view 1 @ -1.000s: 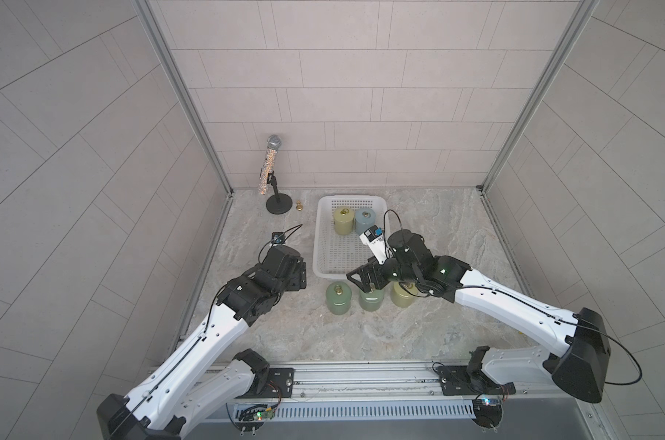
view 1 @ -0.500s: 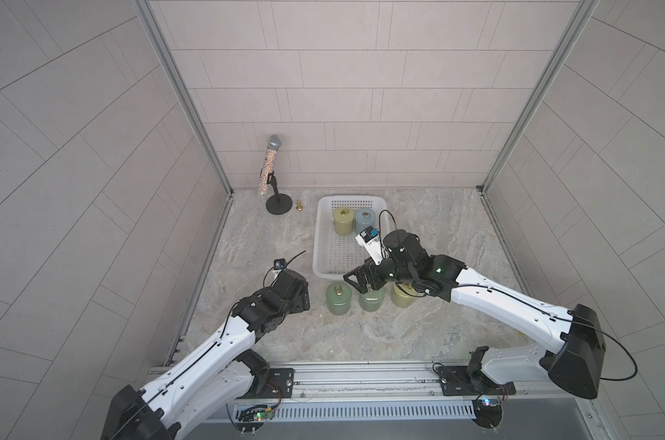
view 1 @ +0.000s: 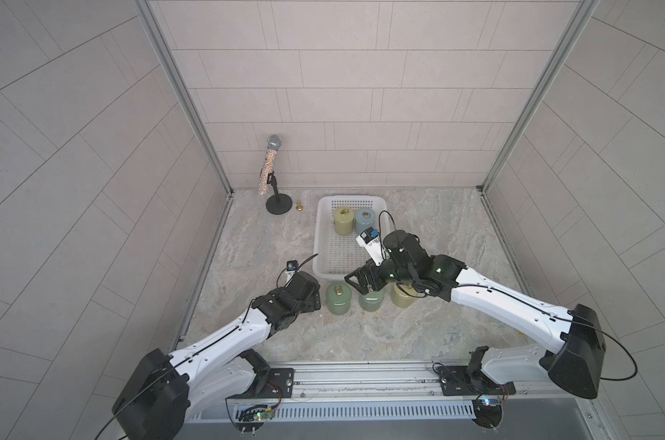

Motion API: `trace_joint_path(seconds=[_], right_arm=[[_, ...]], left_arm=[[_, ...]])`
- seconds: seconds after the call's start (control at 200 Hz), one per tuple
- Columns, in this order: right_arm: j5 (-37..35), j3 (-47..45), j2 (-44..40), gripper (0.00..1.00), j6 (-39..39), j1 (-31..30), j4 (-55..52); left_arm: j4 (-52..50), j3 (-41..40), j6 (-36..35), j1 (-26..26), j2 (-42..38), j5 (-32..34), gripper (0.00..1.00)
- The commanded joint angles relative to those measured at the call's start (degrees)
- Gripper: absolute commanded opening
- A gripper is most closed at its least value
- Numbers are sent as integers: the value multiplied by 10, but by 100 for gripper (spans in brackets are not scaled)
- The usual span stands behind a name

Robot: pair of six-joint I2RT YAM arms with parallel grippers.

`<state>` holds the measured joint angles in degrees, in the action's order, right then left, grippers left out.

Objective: Take the tea canister out of the basket
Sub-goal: Place the tea canister at the center of the board.

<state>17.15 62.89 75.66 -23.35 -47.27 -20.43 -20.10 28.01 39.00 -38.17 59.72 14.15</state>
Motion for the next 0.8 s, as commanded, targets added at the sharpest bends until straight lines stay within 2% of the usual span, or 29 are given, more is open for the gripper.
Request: trace_joint_path(seconds=[0.0, 0.425, 0.6, 0.635, 0.79], right_arm=[[-11, -1, -12, 100, 0, -4, -10], [-12, -6, -15, 100, -3, -4, -11], [-15, -7, -13, 100, -2, -4, -12], [-15, -7, -13, 100, -2, -4, -12], [-16, -5, -11, 100, 0, -4, -12]], left_arm=[[51, -2, -3, -4, 12, 28, 82], [91, -2, -19, -4, 104, 53, 84], [79, -1, -16, -5, 103, 48, 92], [75, -2, -16, -5, 97, 47, 100], [51, -3, -18, -5, 77, 42, 100]])
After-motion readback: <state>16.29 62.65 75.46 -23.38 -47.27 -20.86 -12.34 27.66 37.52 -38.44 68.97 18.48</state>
